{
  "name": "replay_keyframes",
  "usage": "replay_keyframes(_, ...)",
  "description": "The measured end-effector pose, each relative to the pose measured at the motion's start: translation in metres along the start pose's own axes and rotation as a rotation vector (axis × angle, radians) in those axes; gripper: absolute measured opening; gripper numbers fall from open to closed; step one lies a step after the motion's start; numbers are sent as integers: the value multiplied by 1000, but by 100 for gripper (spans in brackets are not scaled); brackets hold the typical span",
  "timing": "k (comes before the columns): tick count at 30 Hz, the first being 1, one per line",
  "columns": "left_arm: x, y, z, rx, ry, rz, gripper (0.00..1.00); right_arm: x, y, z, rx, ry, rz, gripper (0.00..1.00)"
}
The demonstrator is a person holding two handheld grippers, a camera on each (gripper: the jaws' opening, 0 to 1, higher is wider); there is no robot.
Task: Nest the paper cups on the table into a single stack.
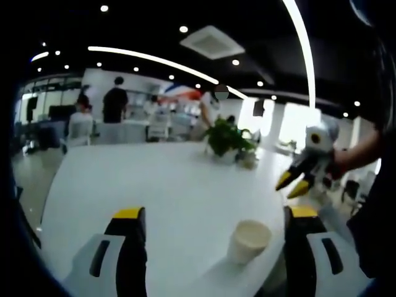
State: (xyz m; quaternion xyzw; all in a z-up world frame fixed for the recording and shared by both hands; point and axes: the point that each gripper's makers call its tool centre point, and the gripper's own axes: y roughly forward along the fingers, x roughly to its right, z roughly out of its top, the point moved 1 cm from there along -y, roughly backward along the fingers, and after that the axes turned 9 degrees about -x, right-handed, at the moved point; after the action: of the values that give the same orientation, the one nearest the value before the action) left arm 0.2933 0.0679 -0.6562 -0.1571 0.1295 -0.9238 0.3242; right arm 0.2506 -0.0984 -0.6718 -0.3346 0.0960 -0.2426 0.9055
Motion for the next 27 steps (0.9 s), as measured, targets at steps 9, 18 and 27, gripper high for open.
replay_keyframes(9,-3,-4,-3,-3,-12,8,90,11,-5,0,64,80,-48,26)
replay_keyframes(18,-5,-2,-5,-11,-13,3,90,18,-2,-7,80,137,-70,40)
replay_keyframes(27,-4,2,-9,-25,-16,-2,90,22,-1,-12,90,150,-75,53)
